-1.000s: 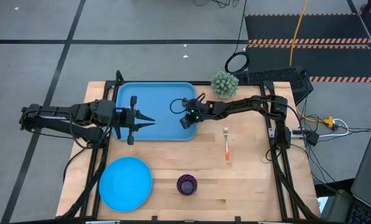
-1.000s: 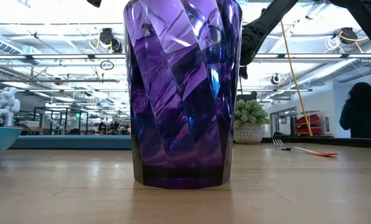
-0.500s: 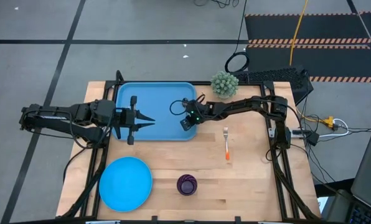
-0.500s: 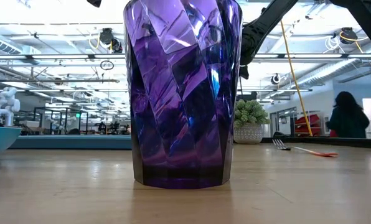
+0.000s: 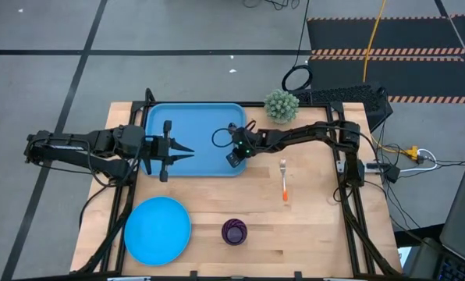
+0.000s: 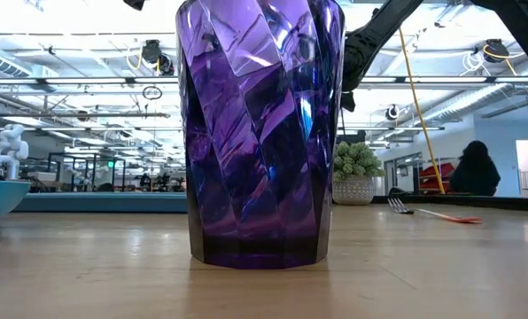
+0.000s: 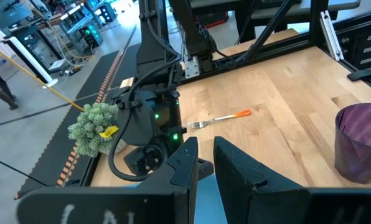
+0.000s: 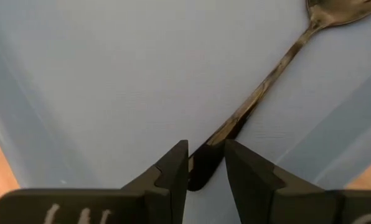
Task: Pick and place plate/cup/fork/spoon on tray
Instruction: Put the black spoon onto the right side of the blue plastic serving tray, then move the blue tray to the center of the table
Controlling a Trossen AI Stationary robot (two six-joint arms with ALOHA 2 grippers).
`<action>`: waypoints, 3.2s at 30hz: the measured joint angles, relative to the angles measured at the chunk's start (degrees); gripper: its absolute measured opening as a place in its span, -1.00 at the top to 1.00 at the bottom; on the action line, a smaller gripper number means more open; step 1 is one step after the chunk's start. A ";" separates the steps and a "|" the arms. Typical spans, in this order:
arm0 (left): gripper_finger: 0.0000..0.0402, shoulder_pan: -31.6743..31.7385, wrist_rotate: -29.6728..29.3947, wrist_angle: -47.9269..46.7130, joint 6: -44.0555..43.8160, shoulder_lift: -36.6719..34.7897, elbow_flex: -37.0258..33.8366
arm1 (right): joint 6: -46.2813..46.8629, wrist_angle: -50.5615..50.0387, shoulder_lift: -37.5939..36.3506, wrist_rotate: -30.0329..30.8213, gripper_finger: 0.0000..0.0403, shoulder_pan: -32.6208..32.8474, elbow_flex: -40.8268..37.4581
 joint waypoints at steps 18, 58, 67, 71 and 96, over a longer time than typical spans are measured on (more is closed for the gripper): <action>0.72 0.01 0.00 0.02 0.24 0.00 0.00 | -1.36 0.71 -0.02 -0.60 0.50 0.00 0.00; 0.72 0.07 -1.25 -0.87 -0.32 -0.02 0.00 | 13.13 -11.48 -3.75 8.46 0.37 0.35 0.00; 0.72 0.07 -1.49 -0.85 -0.33 -0.02 0.00 | 13.18 -17.94 -3.32 8.87 0.37 0.43 0.13; 0.72 0.07 -1.49 -0.83 -0.33 -0.02 0.00 | 13.18 -21.87 -3.30 8.89 0.37 0.79 0.11; 0.72 0.07 -1.49 -0.87 -0.87 -0.02 0.00 | 23.41 -47.22 -6.33 11.38 0.36 8.40 -0.17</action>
